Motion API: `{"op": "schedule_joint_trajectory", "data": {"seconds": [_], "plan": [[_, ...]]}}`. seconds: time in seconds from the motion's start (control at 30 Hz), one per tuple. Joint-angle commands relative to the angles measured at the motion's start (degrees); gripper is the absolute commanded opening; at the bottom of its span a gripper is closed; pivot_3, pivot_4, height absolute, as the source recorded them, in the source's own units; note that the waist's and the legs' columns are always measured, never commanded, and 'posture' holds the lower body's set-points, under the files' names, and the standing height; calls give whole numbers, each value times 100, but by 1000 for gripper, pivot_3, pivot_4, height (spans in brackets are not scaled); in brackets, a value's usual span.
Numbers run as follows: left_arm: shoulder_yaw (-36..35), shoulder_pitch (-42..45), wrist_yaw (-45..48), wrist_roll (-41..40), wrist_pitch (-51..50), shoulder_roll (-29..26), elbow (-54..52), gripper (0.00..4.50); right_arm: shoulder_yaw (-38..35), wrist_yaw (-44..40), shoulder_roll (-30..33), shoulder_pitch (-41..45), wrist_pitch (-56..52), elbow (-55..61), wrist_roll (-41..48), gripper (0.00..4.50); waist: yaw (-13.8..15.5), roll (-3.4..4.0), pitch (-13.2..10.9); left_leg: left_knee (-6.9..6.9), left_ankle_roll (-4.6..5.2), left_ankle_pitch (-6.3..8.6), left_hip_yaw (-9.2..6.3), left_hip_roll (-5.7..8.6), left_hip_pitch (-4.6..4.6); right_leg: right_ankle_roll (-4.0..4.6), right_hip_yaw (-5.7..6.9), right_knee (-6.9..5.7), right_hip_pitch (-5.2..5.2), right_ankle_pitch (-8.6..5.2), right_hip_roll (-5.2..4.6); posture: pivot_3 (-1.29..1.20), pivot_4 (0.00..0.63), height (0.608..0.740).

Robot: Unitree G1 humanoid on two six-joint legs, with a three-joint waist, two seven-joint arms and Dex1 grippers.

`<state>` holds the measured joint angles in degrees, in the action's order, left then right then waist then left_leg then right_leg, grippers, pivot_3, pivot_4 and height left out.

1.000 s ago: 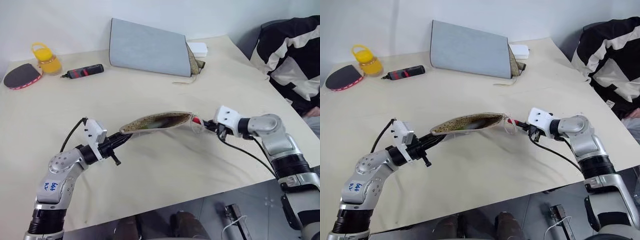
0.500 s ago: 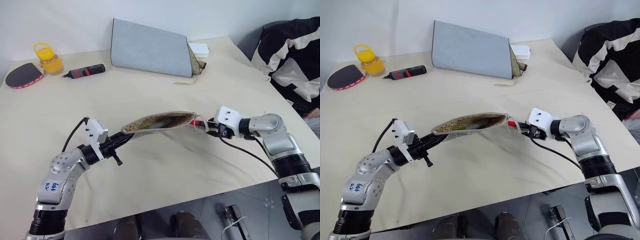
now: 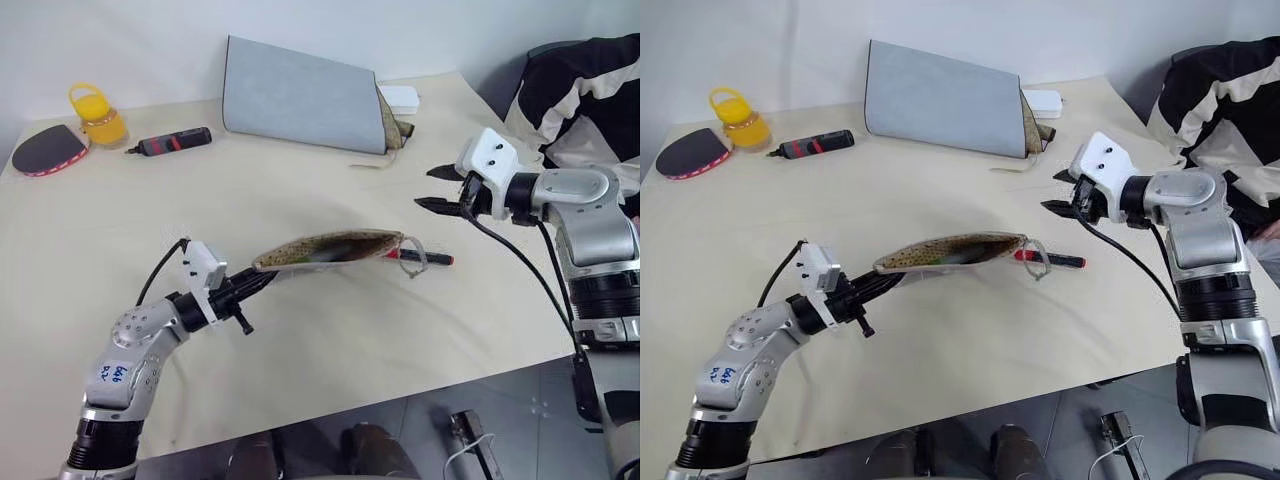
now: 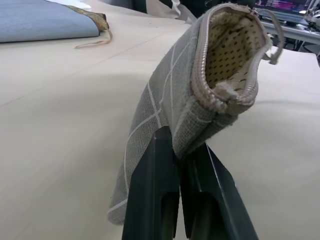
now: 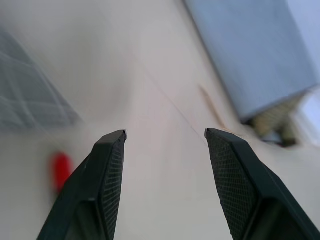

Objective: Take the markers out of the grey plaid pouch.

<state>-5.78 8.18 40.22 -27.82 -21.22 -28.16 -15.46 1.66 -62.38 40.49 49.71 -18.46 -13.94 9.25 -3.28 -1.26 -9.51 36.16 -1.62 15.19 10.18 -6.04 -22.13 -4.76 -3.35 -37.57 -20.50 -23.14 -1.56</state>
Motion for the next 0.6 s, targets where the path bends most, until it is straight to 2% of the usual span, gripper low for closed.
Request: {"op": "schedule_joint_trajectory", "data": {"seconds": [0.03,0.13,0.27,0.3,0.33,0.53,0.6], "plan": [[-117,196,-145,-250,-200,68,-273,0,-235,-107,-280,384,-901,1530,1110,2626,-14,3,-1,-2,0,0,-1,-1,0,0,0,-6,-3,0,0,0,150,740],[3,251,-144,-230,-389,48,-339,0,-46,-5,-540,264,-1400,2426,1557,2626,-15,-4,4,-3,-6,3,-7,-12,0,0,3,-16,-6,0,7,0,150,740],[253,183,-92,-167,-621,-22,-528,0,585,295,-947,-354,-1337,3244,1453,2626,30,-28,17,-2,-11,9,-16,-8,-1,0,10,-10,2,0,2,0,150,740],[268,185,-117,-152,-645,-18,-544,0,672,375,-995,-474,-1315,3254,1374,2236,39,-29,17,1,-10,9,-19,-3,-3,0,9,-10,4,0,-2,0,150,740],[279,187,-133,-139,-661,-17,-557,0,724,432,-1021,-551,-1297,3252,1319,2029,42,-30,17,4,-9,9,-20,0,-5,0,9,-9,4,0,-3,0,150,740],[263,253,-203,-199,-871,-27,-614,0,1400,125,-443,-990,77,2955,179,37,28,-30,16,16,-6,8,-16,2,-10,0,7,-4,3,0,2,0,150,740],[275,281,-207,-199,-943,-37,-648,0,1462,71,-361,-1006,317,2799,17,37,14,-30,16,12,-6,8,-15,2,-8,0,6,-3,3,0,3,0,150,740]]}}
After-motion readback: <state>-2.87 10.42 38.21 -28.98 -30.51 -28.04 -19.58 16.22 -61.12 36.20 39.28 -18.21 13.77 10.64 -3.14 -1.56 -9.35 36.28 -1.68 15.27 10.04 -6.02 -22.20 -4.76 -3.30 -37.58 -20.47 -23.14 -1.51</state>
